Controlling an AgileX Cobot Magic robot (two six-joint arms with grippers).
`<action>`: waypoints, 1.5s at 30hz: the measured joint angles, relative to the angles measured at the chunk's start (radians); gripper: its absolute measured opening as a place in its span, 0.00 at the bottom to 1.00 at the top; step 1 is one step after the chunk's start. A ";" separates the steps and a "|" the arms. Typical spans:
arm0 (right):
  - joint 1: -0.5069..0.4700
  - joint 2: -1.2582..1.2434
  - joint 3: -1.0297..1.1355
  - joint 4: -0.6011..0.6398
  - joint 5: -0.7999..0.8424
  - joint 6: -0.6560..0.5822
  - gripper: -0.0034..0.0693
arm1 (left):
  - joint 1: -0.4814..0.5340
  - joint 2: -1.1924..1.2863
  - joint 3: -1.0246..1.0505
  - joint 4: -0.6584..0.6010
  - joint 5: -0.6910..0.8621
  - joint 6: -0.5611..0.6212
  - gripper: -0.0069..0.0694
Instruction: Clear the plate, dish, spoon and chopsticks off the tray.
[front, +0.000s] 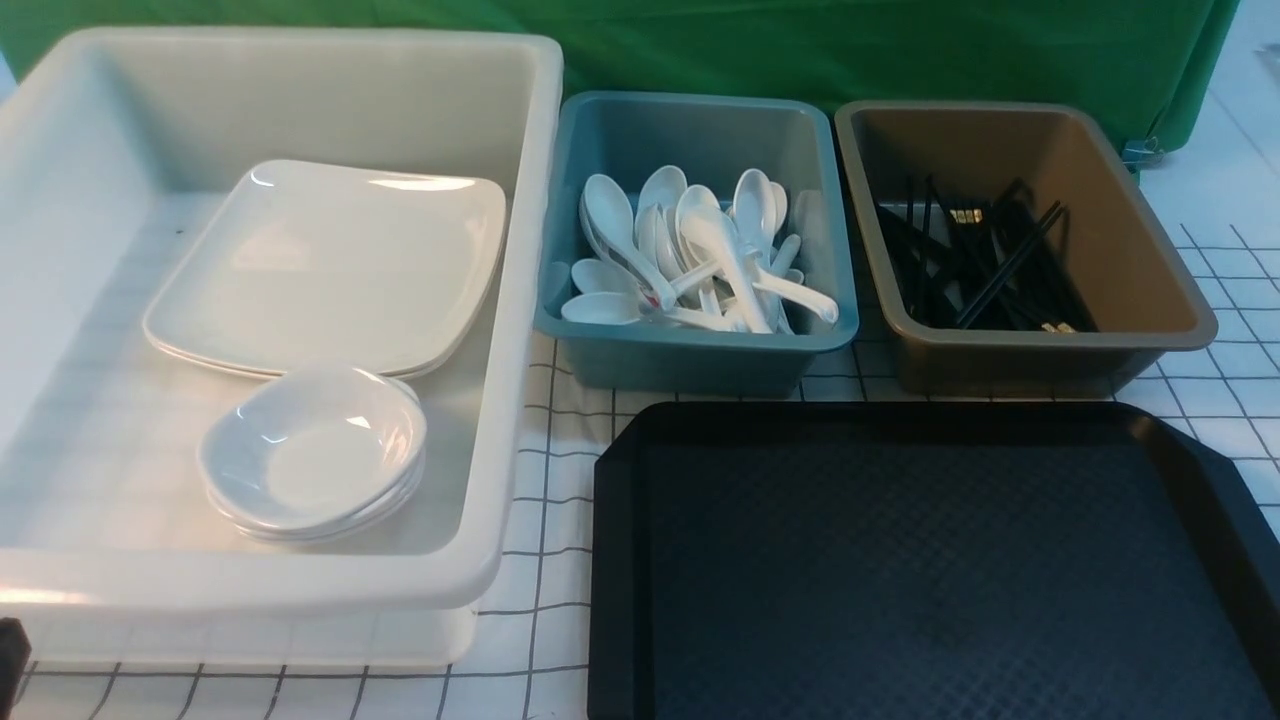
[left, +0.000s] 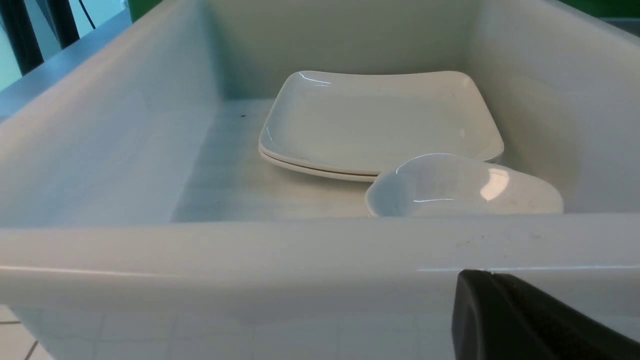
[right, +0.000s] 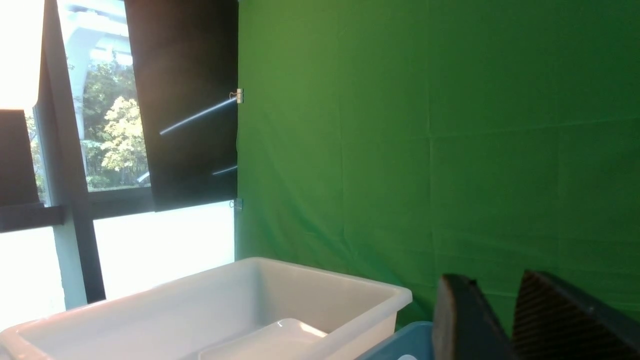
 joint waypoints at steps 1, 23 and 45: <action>0.000 0.000 0.000 0.000 0.000 0.000 0.31 | 0.000 0.000 0.000 0.000 0.000 0.000 0.09; 0.000 0.000 0.000 0.000 0.000 0.000 0.37 | 0.000 0.000 0.000 0.008 0.000 0.000 0.10; 0.000 0.022 0.001 0.538 -0.033 -0.571 0.38 | 0.000 0.000 0.000 0.012 0.000 0.000 0.10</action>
